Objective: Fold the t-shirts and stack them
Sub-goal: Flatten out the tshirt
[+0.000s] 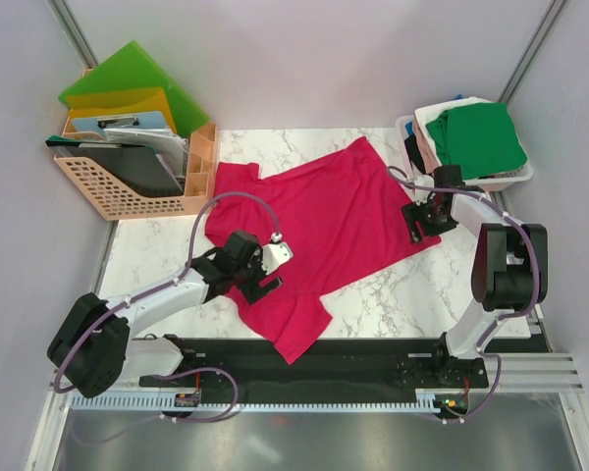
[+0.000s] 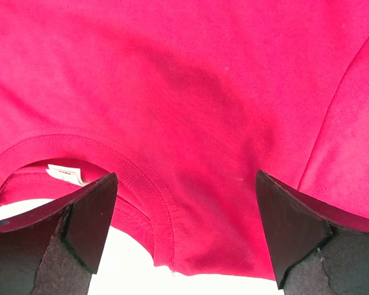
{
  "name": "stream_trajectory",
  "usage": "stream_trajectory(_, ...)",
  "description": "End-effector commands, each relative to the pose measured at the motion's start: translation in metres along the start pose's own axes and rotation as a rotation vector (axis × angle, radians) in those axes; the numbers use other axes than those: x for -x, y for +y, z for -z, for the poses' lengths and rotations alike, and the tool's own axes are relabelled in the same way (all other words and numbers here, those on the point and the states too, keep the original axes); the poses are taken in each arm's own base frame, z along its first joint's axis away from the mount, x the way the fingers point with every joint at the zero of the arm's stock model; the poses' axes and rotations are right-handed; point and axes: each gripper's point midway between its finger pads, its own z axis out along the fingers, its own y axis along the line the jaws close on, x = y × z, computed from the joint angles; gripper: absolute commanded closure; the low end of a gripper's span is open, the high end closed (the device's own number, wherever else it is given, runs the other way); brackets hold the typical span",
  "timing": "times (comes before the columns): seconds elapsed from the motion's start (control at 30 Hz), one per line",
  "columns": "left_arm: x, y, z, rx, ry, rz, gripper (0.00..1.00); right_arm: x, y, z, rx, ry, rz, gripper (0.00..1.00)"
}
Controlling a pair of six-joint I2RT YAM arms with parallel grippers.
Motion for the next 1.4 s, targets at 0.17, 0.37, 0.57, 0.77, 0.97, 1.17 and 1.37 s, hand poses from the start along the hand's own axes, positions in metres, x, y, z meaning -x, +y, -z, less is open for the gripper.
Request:
stream_trajectory(0.17,0.007,0.008,0.004,0.04,-0.045,0.002,0.0,0.023,-0.031,-0.005,-0.082,-0.036,-0.019,0.24)
stream_trajectory(0.37,0.005,0.007,0.004,0.044,-0.053,-0.001,0.0,0.014,-0.05,-0.016,-0.102,0.001,-0.053,0.24)
stream_trajectory(0.57,0.007,0.008,0.004,0.051,-0.059,-0.007,0.0,0.003,-0.048,-0.017,-0.078,0.036,-0.055,0.56)
stream_trajectory(0.77,0.009,0.012,0.006,0.064,-0.067,-0.02,0.0,-0.021,-0.046,0.011,-0.08,0.075,-0.02,1.0)
stream_trajectory(0.97,0.014,0.012,0.002,0.059,-0.078,-0.025,0.0,-0.048,-0.041,0.053,-0.083,0.103,0.021,1.0)
stream_trajectory(1.17,0.02,0.014,0.0,0.057,-0.091,-0.022,0.0,-0.087,-0.022,0.077,-0.057,0.148,0.049,1.0)
stream_trajectory(1.37,0.019,0.014,0.001,0.062,-0.094,-0.029,0.0,-0.114,-0.016,0.092,-0.081,0.189,0.083,0.44)
